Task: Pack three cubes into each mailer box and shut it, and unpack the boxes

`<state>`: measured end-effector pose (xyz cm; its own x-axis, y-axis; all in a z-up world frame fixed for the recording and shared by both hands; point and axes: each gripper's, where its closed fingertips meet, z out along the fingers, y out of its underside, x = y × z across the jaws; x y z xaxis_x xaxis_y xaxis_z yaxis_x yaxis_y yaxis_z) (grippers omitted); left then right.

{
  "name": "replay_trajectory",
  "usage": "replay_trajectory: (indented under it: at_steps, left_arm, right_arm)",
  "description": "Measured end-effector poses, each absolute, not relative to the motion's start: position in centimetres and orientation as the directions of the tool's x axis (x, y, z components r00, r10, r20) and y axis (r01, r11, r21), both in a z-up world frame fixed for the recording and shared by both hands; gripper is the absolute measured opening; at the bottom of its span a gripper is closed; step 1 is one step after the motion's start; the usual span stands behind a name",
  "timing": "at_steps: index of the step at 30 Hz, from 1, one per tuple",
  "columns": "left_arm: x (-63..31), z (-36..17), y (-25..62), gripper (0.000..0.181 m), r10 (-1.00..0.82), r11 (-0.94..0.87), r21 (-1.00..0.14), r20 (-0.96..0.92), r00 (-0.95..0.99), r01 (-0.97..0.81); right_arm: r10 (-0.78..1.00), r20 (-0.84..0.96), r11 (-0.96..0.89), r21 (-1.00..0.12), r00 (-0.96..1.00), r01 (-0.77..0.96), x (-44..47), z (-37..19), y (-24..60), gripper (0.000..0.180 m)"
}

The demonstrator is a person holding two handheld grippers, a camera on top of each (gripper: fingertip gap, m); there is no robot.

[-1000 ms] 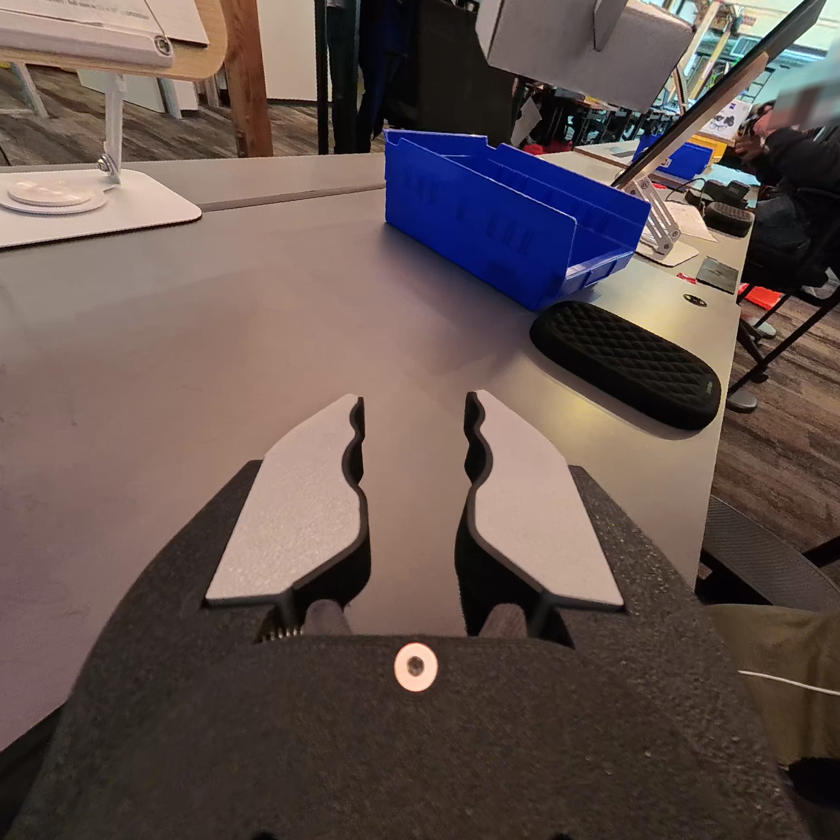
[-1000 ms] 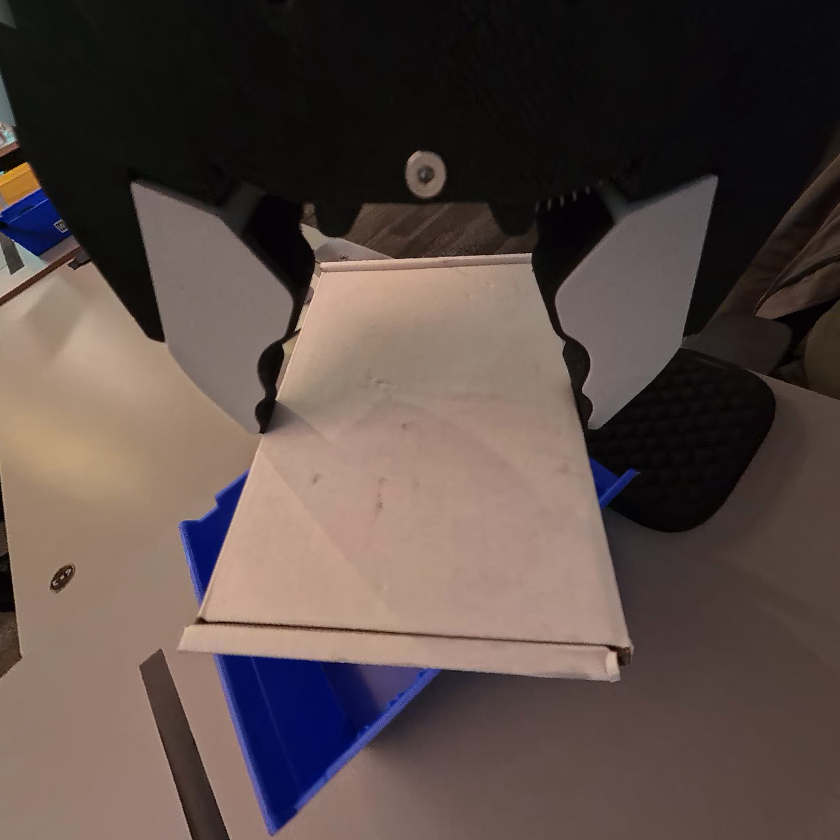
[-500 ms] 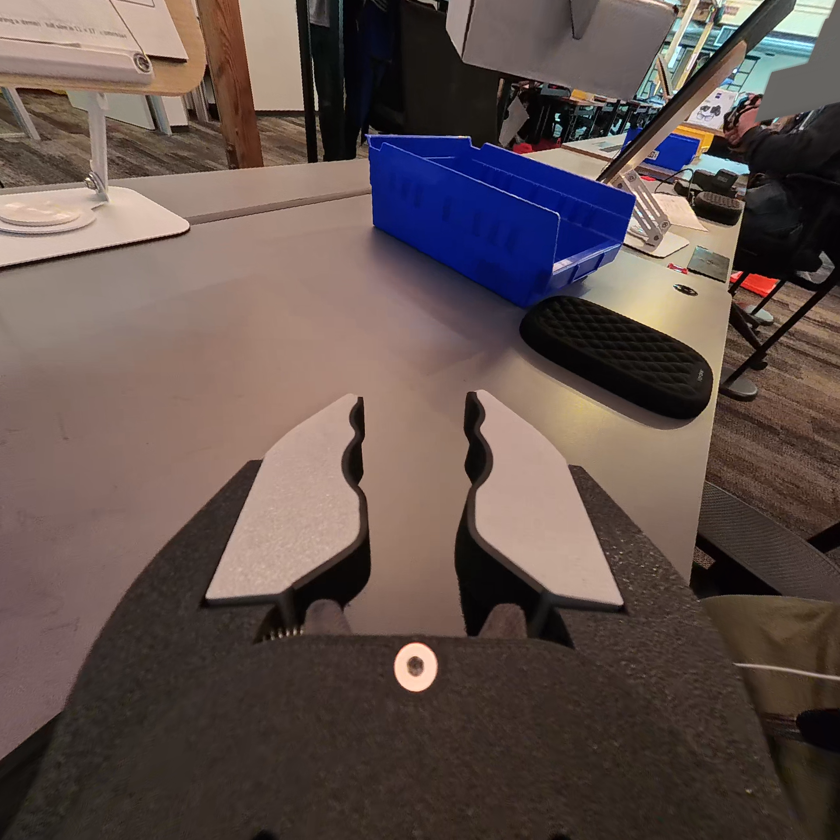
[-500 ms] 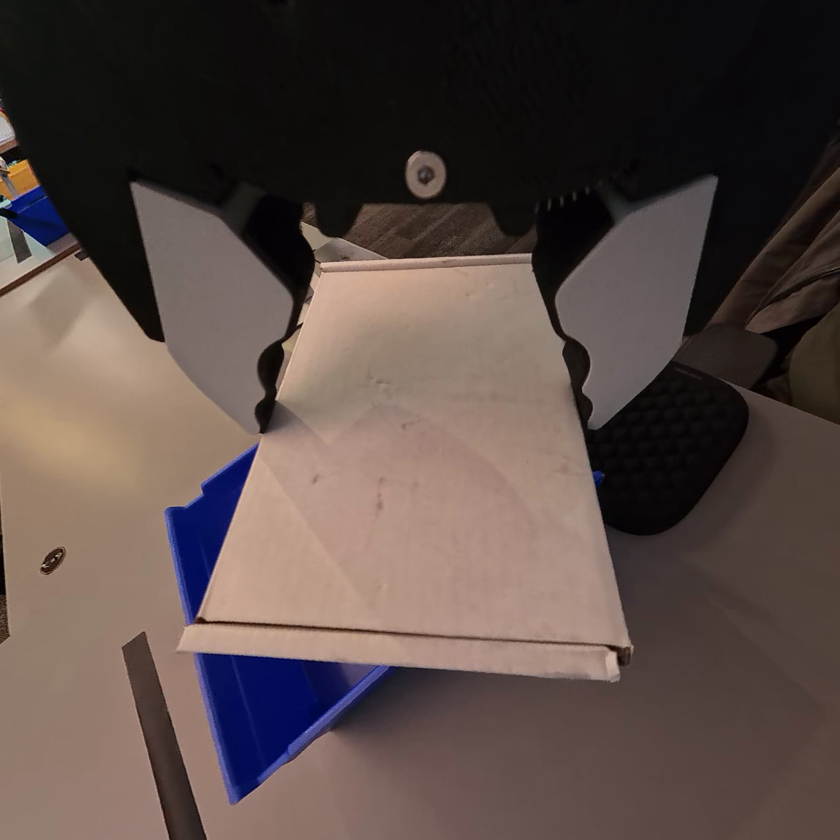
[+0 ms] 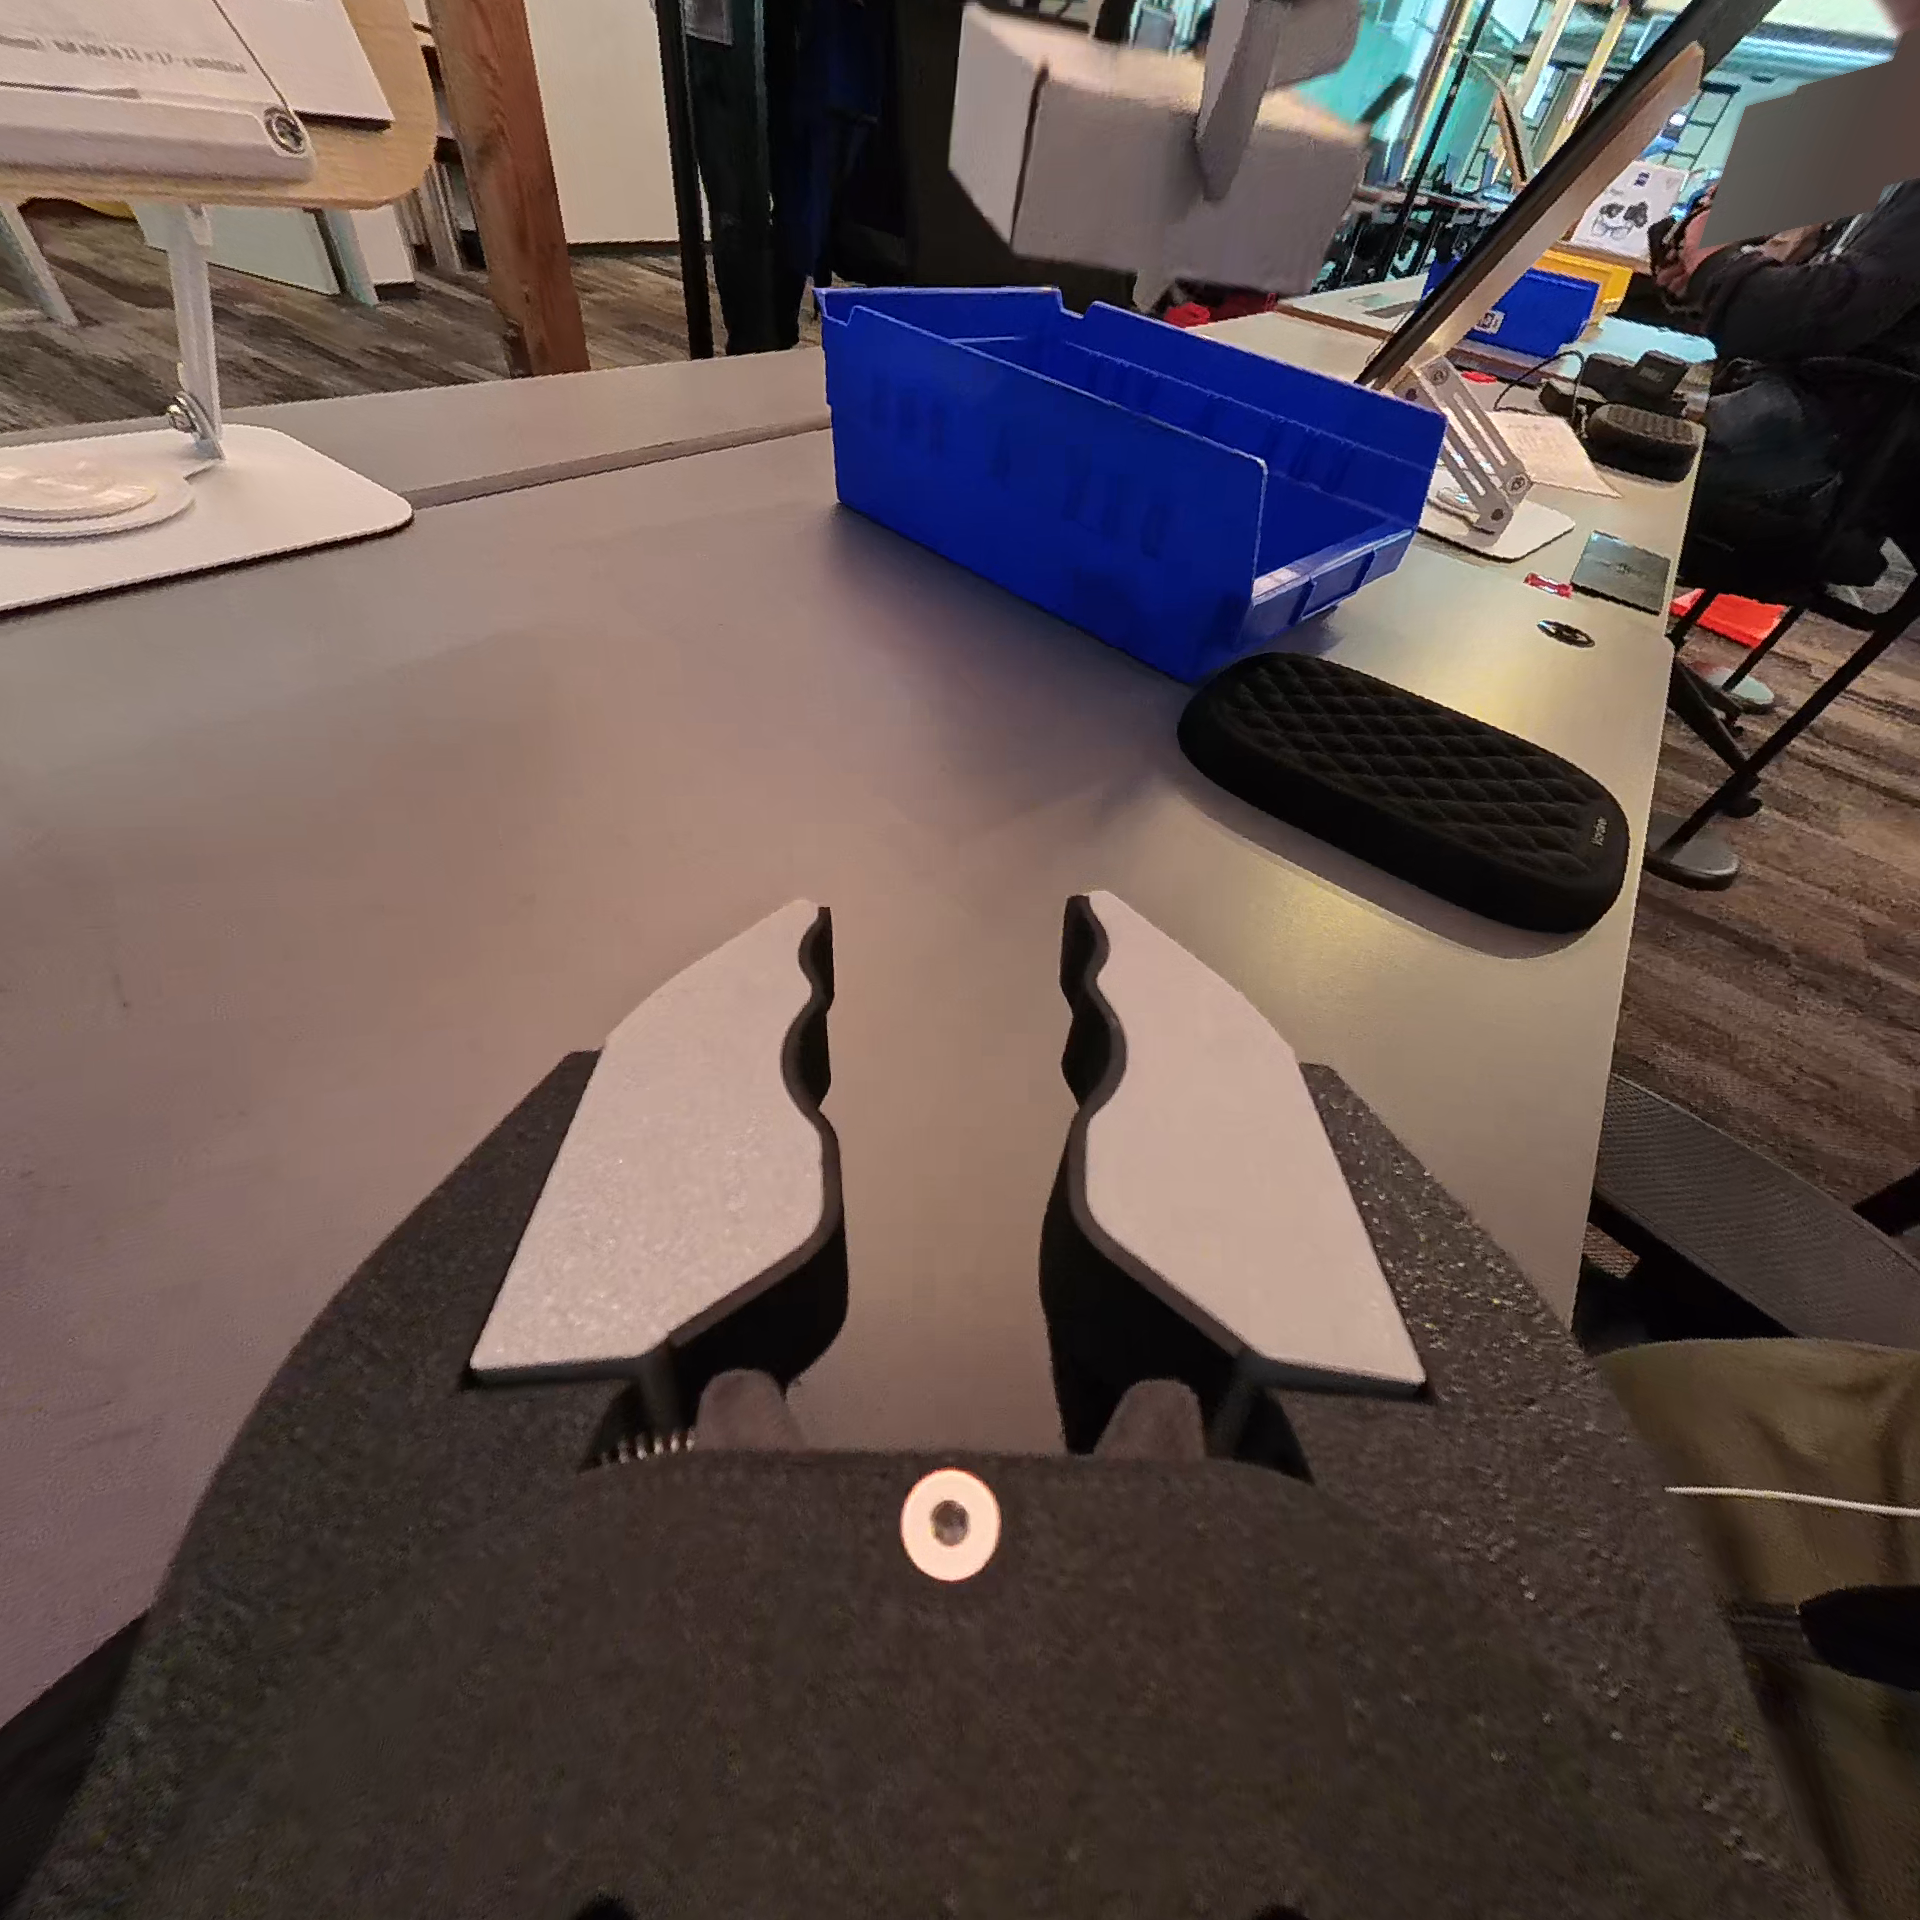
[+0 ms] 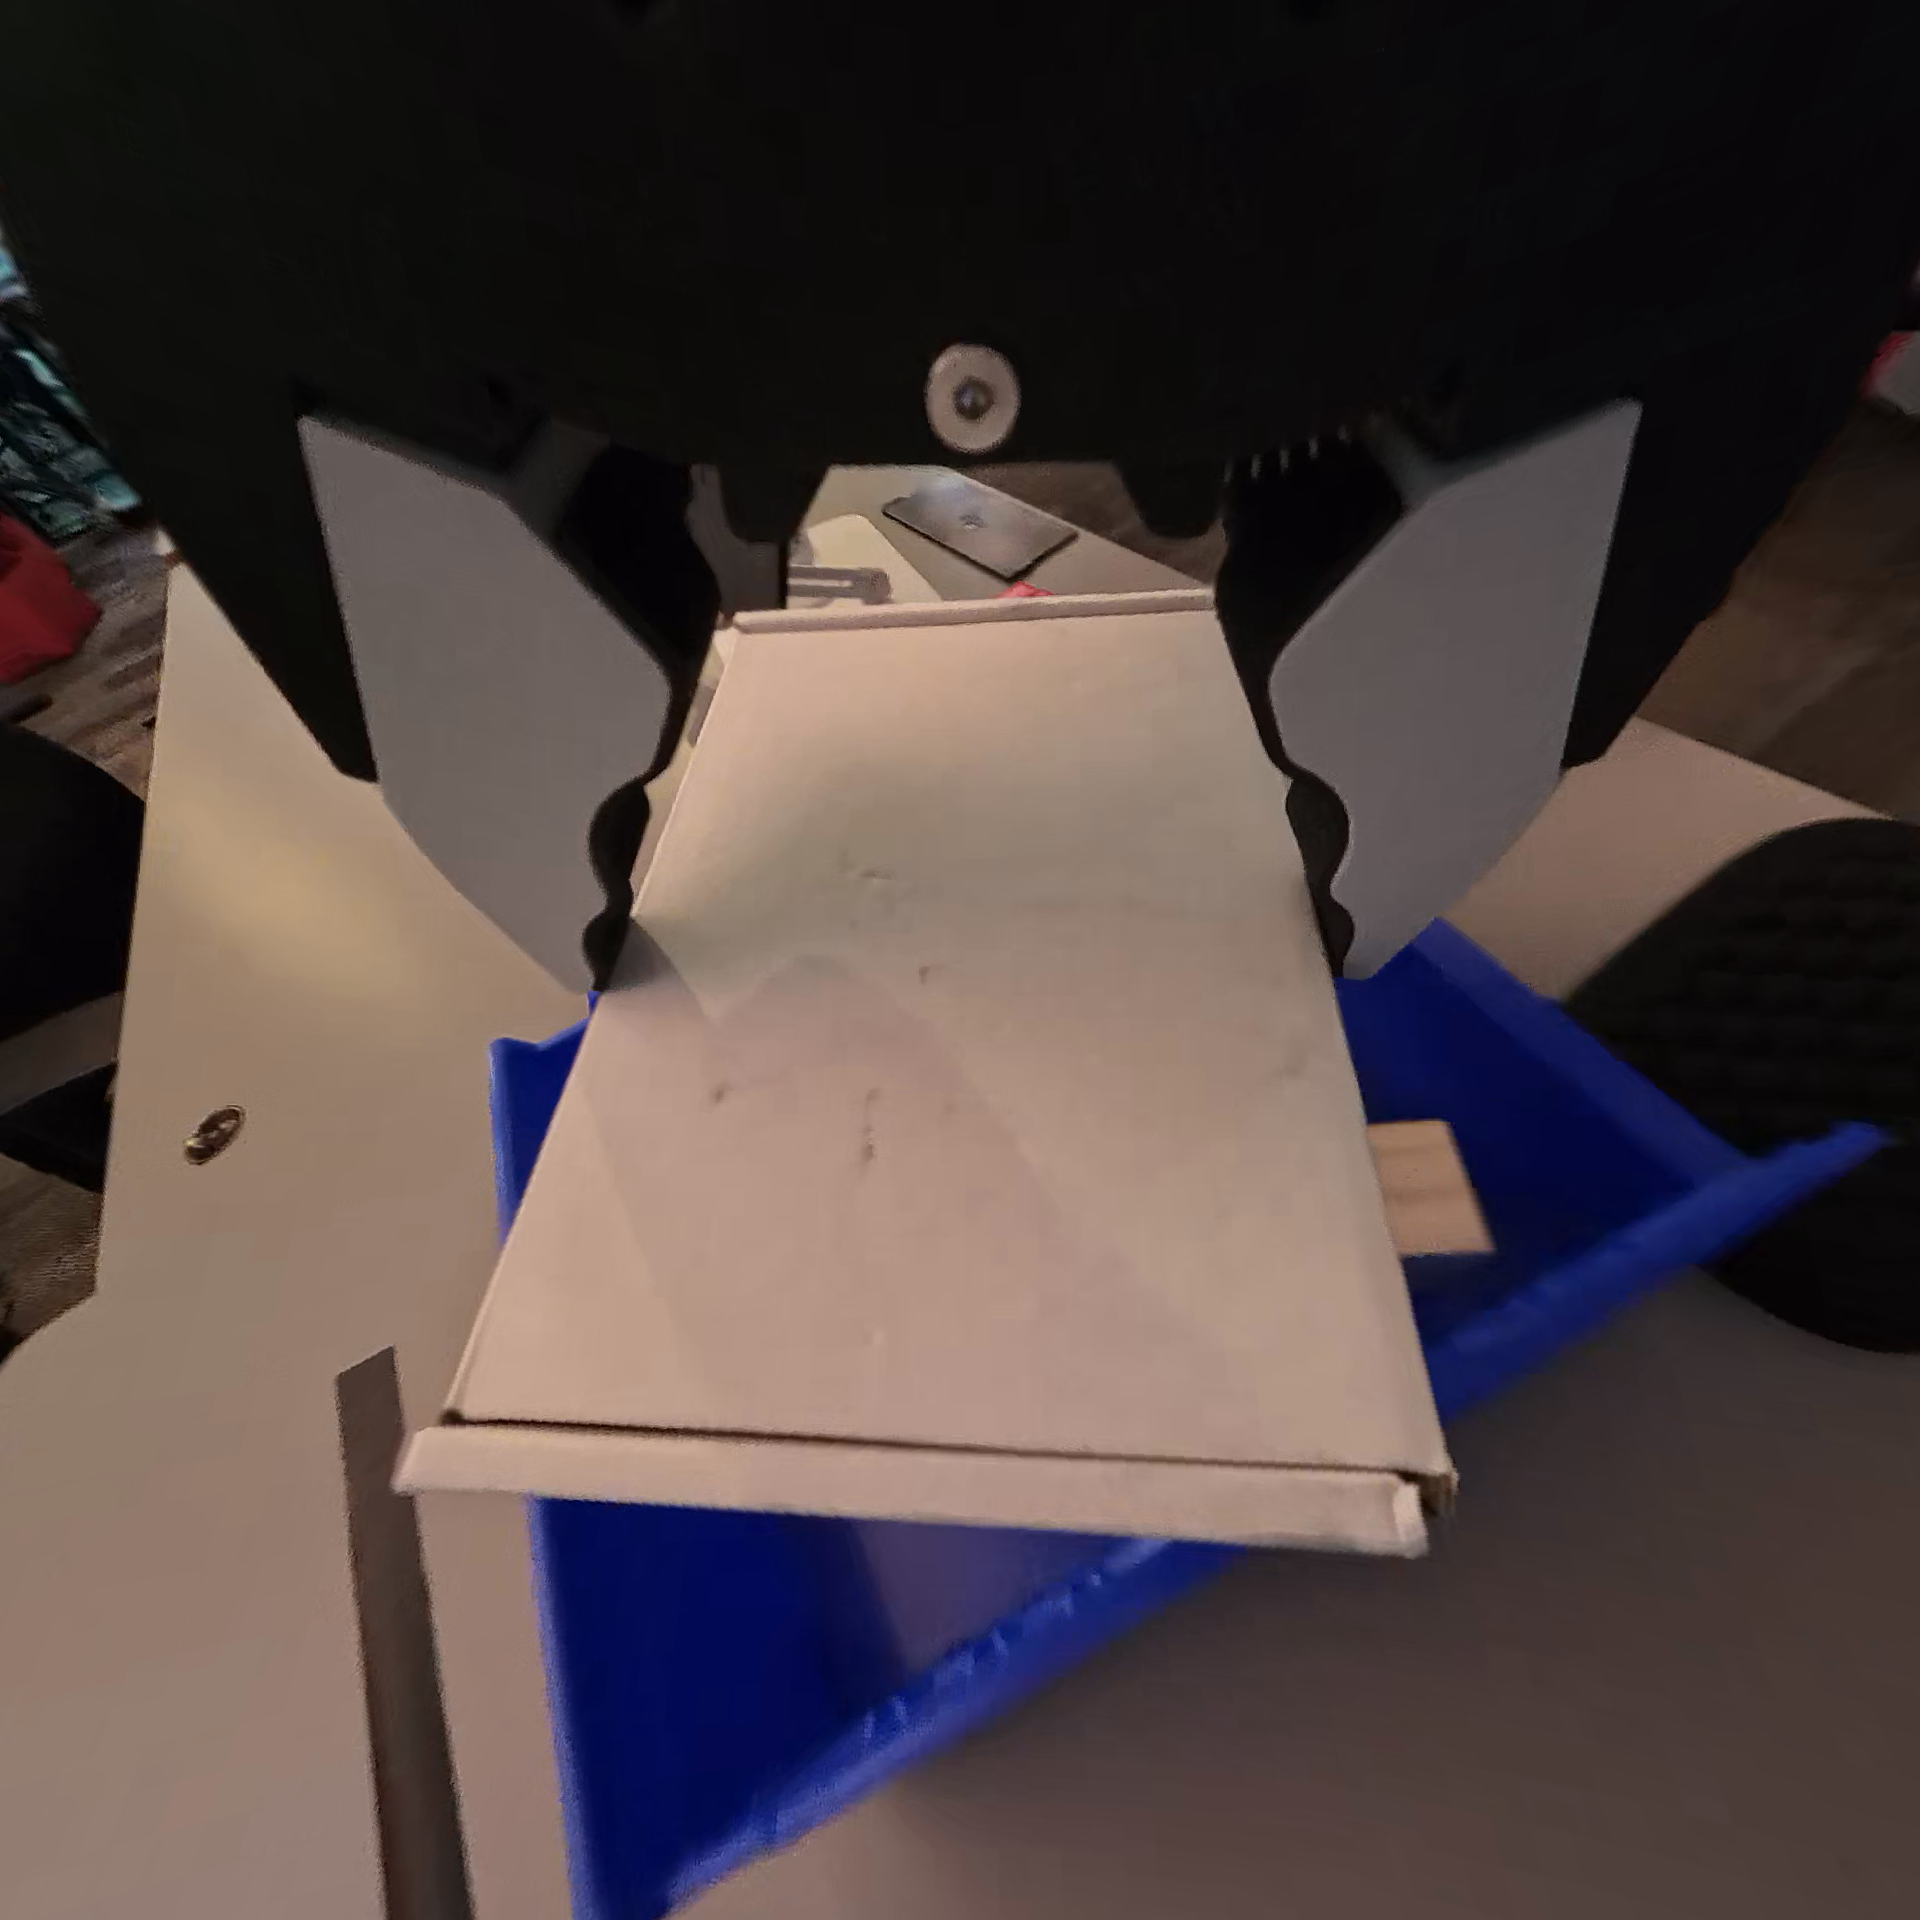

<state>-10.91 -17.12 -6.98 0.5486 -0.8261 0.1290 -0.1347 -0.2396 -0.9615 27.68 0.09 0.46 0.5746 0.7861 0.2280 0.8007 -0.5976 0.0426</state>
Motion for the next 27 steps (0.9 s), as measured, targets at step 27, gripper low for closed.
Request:
replay_trajectory:
  at_steps: [27]
  left_arm:
    - [-9.1, -9.9, -16.4, 0.042, -0.83, -0.339, -0.903, 0.156, 0.535, -0.263]
  right_arm:
    - [0.969, 0.229, -0.154, 0.274, 0.091, 0.949, 30.4, -12.6, 6.0, 0.116]
